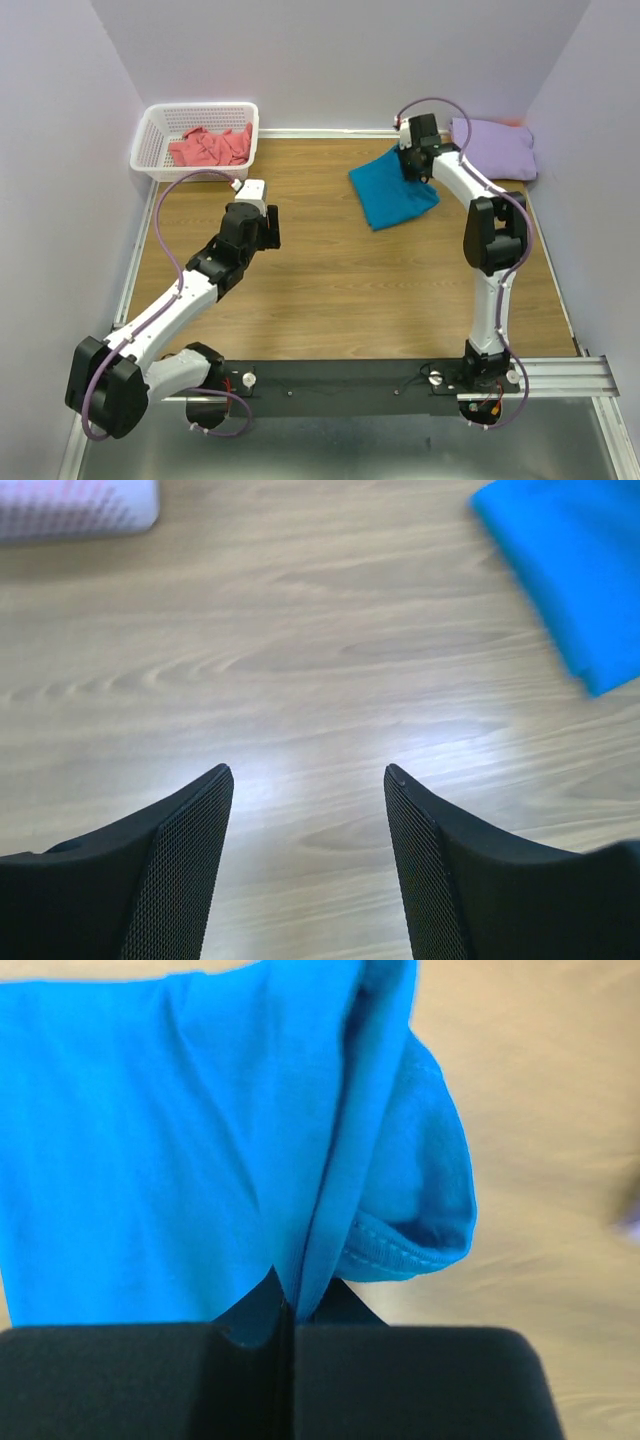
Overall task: Fold and stack the t-shirts
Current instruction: Neatly place the folded tshirt to the corner
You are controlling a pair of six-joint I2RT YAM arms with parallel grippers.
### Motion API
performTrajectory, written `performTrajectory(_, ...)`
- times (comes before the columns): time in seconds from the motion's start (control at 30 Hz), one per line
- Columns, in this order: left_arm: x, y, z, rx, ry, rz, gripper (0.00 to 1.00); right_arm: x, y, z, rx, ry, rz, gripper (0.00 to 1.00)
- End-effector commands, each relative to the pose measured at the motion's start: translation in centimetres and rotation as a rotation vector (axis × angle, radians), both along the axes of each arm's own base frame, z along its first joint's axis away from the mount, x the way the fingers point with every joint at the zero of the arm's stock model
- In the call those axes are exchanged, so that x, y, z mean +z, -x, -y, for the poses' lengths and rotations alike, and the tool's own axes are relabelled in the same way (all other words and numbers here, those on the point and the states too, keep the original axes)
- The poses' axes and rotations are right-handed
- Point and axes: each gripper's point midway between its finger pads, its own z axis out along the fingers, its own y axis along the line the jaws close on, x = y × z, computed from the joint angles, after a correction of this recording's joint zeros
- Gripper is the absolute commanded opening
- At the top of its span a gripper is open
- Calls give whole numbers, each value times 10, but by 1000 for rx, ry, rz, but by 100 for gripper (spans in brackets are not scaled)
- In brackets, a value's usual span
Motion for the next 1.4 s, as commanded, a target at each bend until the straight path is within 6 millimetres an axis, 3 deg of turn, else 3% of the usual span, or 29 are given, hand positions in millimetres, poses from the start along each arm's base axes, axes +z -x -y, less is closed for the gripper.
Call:
performTrajectory(0.0, -15, 13, -8, 34, 59, -42, 71, 16, -40, 57, -44, 186, 76, 1)
performTrajectory(0.1, -26, 20, -6, 42, 99, -74, 72, 28, -66, 81, -74, 239, 127, 0)
performTrajectory(0.13, -28, 23, -6, 42, 103, -85, 73, 23, -72, 87, -80, 256, 127, 1)
performTrajectory(0.17, -30, 27, -5, 39, 112, -104, 73, 34, -82, 97, -94, 277, 158, 0)
performTrajectory(0.23, -30, 32, -4, 28, 125, -120, 74, 37, -91, 105, -97, 302, 175, 1)
performTrajectory(0.27, -27, 36, -5, 26, 137, -118, 74, 27, -95, 111, -102, 324, 164, 1)
performTrajectory(0.33, -28, 40, -7, 28, 145, -114, 74, 41, -109, 122, -114, 356, 205, 1)
performTrajectory(0.4, -27, 45, -8, 23, 156, -109, 74, 35, -117, 133, -128, 388, 206, 1)
performTrajectory(0.57, -30, 49, -6, 4, 144, -134, 74, 58, -134, 154, -167, 391, 273, 1)
performTrajectory(0.77, -34, 49, -6, 0, 137, -134, 74, 77, -140, 179, -205, 378, 320, 1)
performTrajectory(0.9, -38, 49, -4, -12, 130, -141, 74, 86, -141, 182, -203, 355, 340, 1)
performTrajectory(1.0, -39, 49, -1, -20, 126, -145, 74, 92, -138, 204, -231, 365, 343, 1)
performTrajectory(1.37, -45, 56, 9, -52, 104, -163, 74, 121, -139, 227, -258, 309, 412, 0)
